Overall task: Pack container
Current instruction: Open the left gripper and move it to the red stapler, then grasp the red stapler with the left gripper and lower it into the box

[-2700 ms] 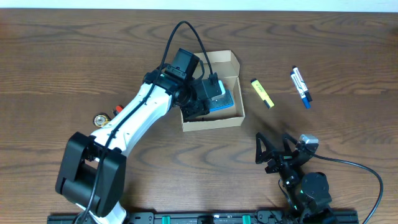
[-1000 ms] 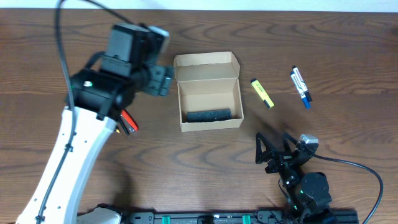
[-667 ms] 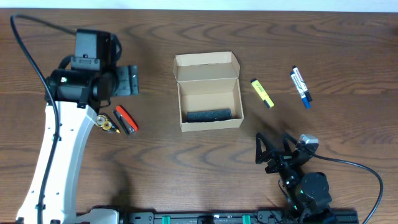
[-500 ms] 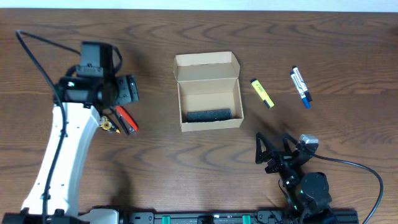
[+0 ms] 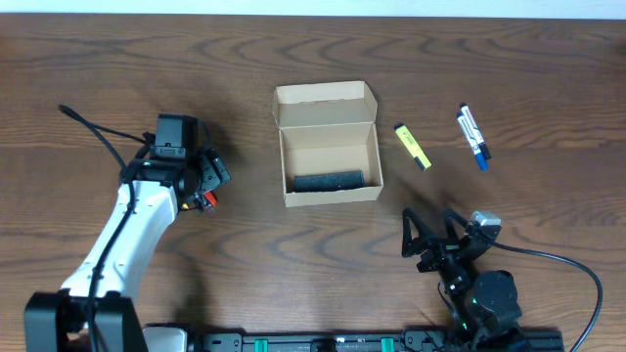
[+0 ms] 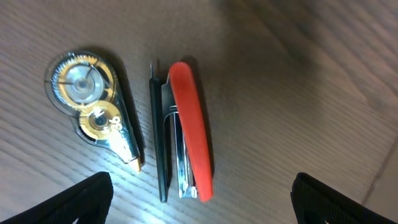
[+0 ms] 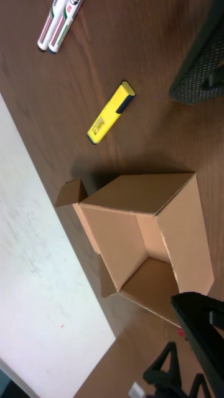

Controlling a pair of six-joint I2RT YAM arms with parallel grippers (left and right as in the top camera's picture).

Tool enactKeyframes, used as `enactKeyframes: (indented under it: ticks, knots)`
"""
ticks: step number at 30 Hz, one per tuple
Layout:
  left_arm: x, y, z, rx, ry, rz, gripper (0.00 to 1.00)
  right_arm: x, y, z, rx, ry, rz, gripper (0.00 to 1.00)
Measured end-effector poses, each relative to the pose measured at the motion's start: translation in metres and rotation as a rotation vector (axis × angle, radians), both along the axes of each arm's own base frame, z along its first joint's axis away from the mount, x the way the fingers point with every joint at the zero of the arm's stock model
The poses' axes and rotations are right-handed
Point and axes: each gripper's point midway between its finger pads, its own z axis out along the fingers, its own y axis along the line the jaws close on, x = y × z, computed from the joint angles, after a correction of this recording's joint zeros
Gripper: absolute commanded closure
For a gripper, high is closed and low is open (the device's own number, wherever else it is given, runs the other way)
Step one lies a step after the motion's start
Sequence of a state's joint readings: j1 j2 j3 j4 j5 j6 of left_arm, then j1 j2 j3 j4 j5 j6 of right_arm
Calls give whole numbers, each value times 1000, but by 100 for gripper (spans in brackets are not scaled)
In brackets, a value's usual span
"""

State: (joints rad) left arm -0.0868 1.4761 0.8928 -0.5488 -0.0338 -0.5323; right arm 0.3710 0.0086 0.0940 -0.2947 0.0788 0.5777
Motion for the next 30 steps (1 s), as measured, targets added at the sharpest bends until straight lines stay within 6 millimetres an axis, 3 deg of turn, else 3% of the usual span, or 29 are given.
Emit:
enactKeyframes:
  ticks: [8,15,27,30]
  knots:
    - [11,-1,-38,-18,51,66,9,0,0,0,0,0,0,1]
    - [13,-1,-55,-26,75,102,11,0,0,0,0,0,0,1]
    - [17,2,-64,-12,73,122,57,0,0,0,0,0,0,1]
    - [18,2,-64,-14,72,127,63,0,0,0,0,0,0,1]
